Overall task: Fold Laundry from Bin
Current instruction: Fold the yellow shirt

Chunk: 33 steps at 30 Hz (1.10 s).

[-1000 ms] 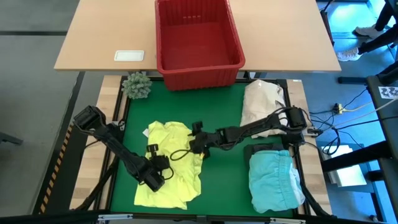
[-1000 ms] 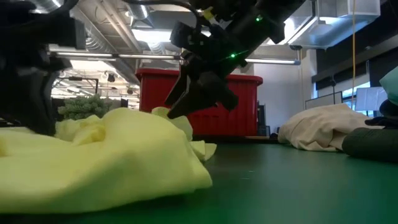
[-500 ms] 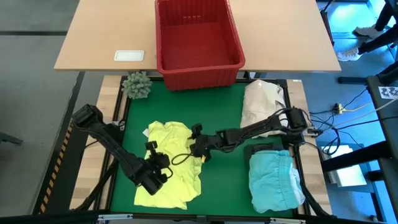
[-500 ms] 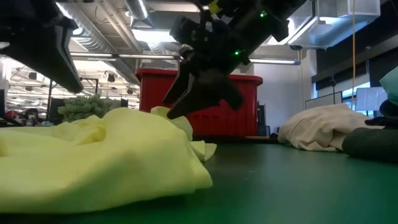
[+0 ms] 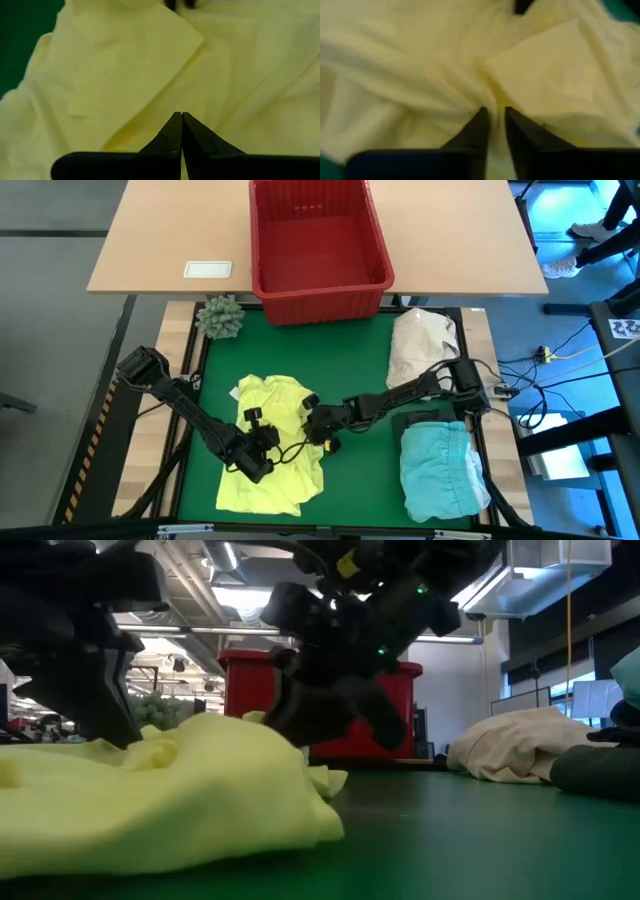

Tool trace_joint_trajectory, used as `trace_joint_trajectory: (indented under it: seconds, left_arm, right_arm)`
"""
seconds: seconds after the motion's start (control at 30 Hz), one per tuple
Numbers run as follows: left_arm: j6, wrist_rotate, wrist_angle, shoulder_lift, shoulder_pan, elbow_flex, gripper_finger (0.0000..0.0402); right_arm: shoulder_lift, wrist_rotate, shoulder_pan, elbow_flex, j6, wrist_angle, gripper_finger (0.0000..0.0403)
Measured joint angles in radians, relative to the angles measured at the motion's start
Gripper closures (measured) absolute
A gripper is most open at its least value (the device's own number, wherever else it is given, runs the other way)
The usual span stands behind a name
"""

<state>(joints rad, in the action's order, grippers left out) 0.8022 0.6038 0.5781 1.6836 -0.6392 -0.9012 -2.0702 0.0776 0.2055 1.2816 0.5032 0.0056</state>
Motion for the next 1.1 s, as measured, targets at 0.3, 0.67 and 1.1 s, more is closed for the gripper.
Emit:
trace_joint_trajectory:
  seconds: [0.3, 0.67, 1.1]
  left_arm:
    - [-0.001, -0.039, -0.02, 0.0, 0.012, 0.001, 0.0402]
    - [-0.052, 0.012, -0.018, -0.005, 0.013, 0.001, 0.0402]
    - [-0.076, -0.02, -0.014, -0.01, 0.058, 0.012, 0.0402]
  right_arm:
    - [-0.009, -0.008, -0.08, 0.001, -0.058, 0.107, 0.037]
    - [-0.009, -0.042, -0.086, 0.001, -0.072, -0.034, 0.038]
    - [0.061, -0.027, -0.069, 0.089, -0.085, -0.159, 0.0354]
